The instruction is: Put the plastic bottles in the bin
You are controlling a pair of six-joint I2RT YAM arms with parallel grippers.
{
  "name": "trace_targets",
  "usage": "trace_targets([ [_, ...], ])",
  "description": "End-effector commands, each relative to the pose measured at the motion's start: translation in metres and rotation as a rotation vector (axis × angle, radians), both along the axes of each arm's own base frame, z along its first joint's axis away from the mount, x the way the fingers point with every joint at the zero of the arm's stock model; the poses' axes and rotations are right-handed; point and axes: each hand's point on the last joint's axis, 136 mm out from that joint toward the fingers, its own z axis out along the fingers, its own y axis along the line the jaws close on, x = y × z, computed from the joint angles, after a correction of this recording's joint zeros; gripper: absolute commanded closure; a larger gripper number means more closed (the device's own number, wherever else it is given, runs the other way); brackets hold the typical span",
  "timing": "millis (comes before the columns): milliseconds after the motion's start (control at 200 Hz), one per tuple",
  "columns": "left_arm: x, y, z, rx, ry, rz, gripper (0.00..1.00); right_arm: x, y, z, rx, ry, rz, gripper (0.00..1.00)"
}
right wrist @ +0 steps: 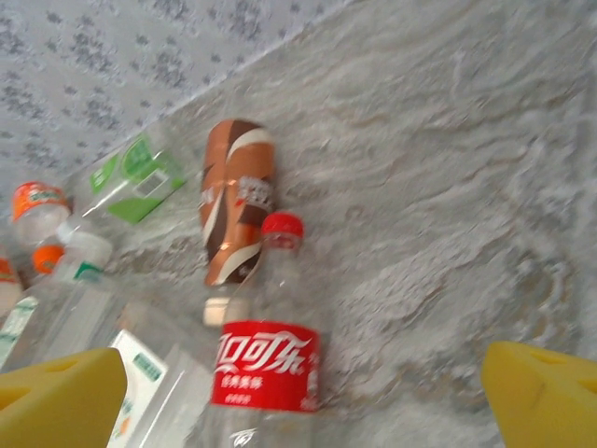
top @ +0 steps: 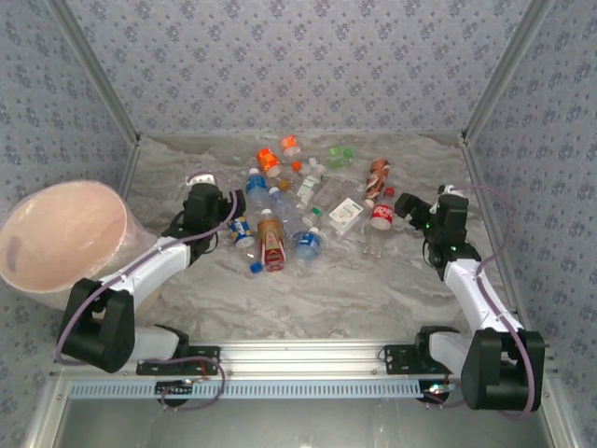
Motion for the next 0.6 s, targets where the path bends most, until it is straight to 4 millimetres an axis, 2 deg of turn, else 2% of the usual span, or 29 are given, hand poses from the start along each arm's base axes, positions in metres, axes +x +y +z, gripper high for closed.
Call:
trace_targets([
  [0, -0.006, -0.012, -0.011, -0.194, 0.142, 0.077, 0.02, -0.002, 0.023, -0.003, 0.132, 0.04, 0.048, 0.0],
  [175, -0.032, -0.024, -0.047, -0.201, 0.411, 0.113, 0.02, 0.001, 0.026, 0.002, 0.129, 0.022, 0.026, 0.0],
  [315, -0.049, -0.026, -0.058, -0.166, 0.519, 0.147, 0.02, 0.009, 0.029, 0.011, 0.133, -0.025, 0.035, 0.0],
  [415, -0.053, -0.031, -0.045, -0.089, 0.511, 0.14, 0.02, 0.012, 0.035, 0.016, 0.132, -0.028, 0.051, 0.0],
  [510, -0.056, -0.052, -0.032, -0.007, 0.51, 0.077, 0.02, 0.011, 0.038, 0.015, 0.096, -0.015, 0.06, 0.0],
  [600, -0.06, -0.072, -0.035, 0.048, 0.55, 0.018, 0.06, 0.011, 0.036, 0.012, 0.073, -0.009, 0.046, 0.0],
])
